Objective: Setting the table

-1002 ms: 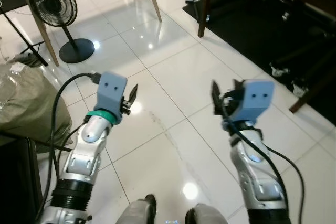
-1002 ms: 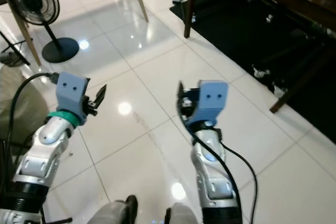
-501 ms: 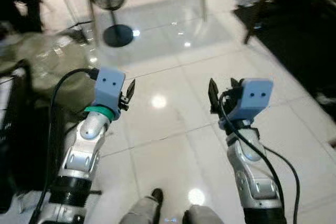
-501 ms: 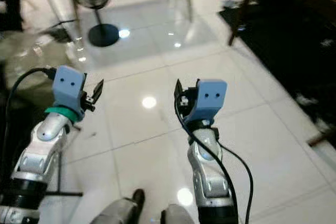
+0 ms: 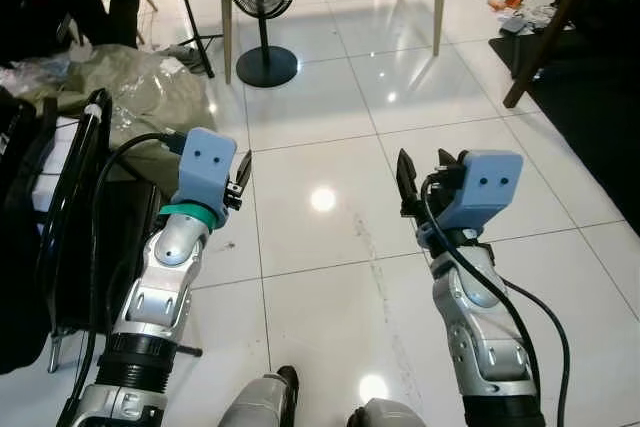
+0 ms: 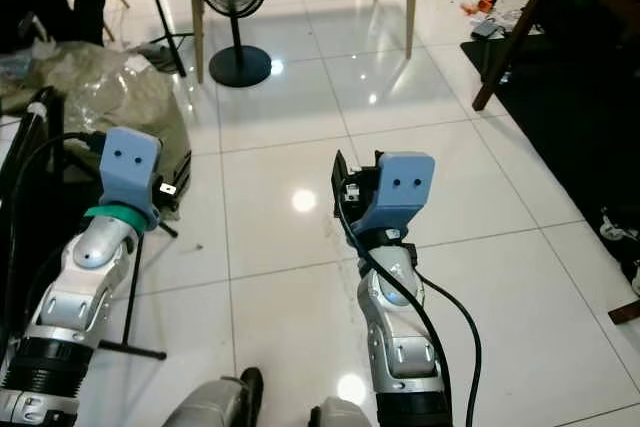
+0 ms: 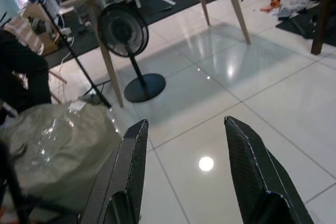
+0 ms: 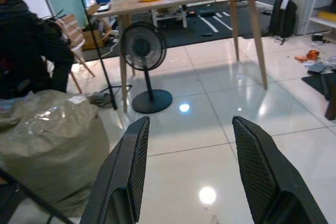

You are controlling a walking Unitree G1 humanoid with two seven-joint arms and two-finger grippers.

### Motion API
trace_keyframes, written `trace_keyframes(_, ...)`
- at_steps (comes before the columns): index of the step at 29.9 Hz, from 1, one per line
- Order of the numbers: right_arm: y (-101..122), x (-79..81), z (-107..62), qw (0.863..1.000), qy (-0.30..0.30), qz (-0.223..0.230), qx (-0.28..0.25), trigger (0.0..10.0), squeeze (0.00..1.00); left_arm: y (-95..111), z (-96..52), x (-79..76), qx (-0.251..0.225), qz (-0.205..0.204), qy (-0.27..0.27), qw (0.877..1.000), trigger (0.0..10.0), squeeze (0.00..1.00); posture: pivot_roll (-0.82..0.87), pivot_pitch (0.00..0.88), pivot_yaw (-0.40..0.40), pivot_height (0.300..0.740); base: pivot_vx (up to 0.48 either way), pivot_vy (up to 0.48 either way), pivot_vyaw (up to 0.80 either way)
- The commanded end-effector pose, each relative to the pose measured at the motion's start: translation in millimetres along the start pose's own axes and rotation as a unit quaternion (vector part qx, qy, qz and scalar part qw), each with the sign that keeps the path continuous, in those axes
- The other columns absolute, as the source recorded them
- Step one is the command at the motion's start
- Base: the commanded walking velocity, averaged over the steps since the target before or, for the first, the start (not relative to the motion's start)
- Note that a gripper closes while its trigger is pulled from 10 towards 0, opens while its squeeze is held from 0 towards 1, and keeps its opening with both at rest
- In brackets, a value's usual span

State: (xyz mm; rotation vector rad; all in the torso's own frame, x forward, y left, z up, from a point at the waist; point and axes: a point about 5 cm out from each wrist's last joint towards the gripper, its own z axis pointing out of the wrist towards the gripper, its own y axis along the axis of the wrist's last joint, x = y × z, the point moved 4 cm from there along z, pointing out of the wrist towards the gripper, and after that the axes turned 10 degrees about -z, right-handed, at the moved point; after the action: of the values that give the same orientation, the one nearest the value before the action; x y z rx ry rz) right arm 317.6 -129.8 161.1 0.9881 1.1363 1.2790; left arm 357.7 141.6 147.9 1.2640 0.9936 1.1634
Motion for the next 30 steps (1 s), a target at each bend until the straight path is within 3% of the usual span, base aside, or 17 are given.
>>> trace_keyframes(1,0.1,-0.5,-1.5,1.0,-0.004,0.006,-0.002,10.0,0.0,-1.9,0.2,-0.1,0.003,0.005,0.001,1.0,10.0,0.13,-0.02,0.003,0.094,0.74,0.48,0.0,0.0)
trace_keyframes(15,2.7,-27.1,2.1,0.998,-0.061,-0.011,-0.007,10.0,0.0,0.4,1.7,-3.2,-0.001,0.005,-0.004,1.0,10.0,0.13,-0.02,0.015,0.095,0.74,0.48,0.0,0.0)
trace_keyframes(30,3.7,-27.5,4.0,0.998,-0.06,-0.009,-0.015,10.0,0.0,9.8,8.5,2.5,-0.014,0.005,0.002,1.0,10.0,0.13,-0.01,0.002,0.094,0.74,0.48,0.0,0.0)
